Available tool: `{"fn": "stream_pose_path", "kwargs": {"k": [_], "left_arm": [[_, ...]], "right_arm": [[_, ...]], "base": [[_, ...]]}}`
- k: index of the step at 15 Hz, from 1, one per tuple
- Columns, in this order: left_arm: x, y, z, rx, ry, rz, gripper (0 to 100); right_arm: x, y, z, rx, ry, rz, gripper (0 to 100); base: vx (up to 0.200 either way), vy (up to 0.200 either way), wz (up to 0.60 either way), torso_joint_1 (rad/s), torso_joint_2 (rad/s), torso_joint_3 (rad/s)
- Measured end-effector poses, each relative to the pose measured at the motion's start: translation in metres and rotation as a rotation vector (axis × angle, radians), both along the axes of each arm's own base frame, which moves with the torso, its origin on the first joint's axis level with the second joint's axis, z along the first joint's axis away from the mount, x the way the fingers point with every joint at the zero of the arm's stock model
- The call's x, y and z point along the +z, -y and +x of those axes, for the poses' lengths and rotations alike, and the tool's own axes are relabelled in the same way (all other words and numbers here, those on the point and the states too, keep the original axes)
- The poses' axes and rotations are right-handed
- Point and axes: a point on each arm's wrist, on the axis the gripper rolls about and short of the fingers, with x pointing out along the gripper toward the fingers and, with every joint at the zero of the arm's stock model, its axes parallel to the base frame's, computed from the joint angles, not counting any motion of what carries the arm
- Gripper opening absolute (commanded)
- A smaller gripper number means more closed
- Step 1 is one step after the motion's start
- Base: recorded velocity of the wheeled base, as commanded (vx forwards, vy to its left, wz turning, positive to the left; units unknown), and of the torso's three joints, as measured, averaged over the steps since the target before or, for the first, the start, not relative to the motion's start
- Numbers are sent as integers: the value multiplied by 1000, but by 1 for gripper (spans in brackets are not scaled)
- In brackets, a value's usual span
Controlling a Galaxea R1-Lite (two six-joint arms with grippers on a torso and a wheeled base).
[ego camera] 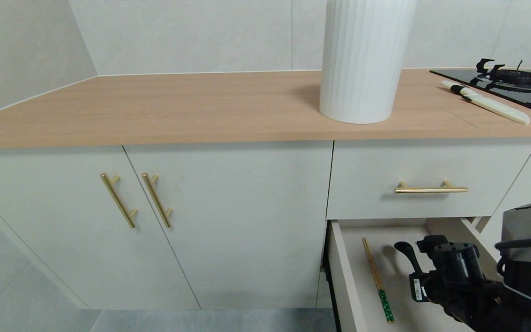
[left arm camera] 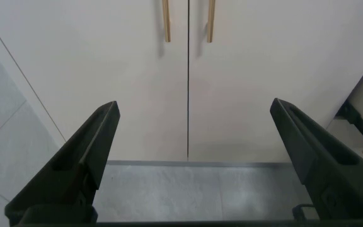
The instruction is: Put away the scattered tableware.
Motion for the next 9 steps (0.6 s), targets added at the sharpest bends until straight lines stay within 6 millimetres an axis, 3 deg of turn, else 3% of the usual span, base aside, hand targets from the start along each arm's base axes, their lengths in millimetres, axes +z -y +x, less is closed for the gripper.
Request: {"fn": "stream_pose_path", "kwargs": {"k": [4,9], "left_arm": [[0,0,0,0,0,0,100],[0,0,0,0,0,0,100]], "right_arm": [[-28,5,-1,-11,-23,-23,0],[-39,7,-2,-21,-59,-33,0]], "base": [[0,0,0,0,0,0],[0,0,0,0,0,0]]}}
